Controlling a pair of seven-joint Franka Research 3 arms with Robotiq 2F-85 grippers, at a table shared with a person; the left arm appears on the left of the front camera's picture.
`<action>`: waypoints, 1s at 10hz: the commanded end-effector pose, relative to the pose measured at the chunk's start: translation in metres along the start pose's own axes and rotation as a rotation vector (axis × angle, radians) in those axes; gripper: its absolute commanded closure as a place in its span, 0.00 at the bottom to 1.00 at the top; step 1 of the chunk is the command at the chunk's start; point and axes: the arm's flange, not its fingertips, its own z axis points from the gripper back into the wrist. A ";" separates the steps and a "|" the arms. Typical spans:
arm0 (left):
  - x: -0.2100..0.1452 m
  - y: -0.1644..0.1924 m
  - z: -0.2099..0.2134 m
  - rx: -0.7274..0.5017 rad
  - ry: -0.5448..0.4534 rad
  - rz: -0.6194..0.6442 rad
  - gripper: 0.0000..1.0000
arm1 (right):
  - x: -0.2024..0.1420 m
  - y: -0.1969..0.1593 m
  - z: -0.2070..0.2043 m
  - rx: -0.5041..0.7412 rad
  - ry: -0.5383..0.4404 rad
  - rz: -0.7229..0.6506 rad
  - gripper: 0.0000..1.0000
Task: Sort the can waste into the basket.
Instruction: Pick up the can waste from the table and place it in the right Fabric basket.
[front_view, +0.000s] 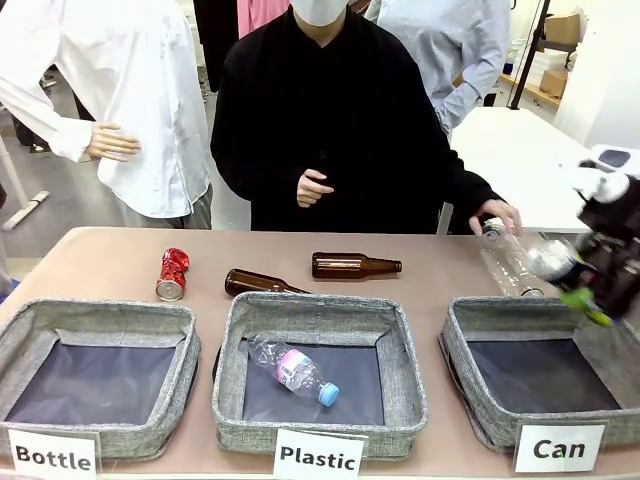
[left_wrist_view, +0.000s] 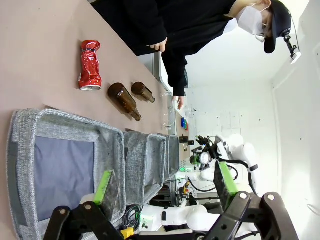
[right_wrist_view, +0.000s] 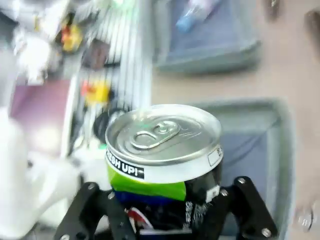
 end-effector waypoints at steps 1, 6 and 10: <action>-0.001 0.001 0.001 -0.009 0.006 -0.023 0.00 | -0.007 0.010 -0.004 0.026 0.132 0.075 1.00; -0.001 0.001 0.001 -0.009 0.006 -0.023 0.00 | -0.012 0.004 -0.006 0.030 0.114 0.073 0.42; -0.001 0.001 0.001 -0.009 0.006 -0.023 0.00 | -0.017 -0.003 -0.003 0.008 0.060 0.034 0.00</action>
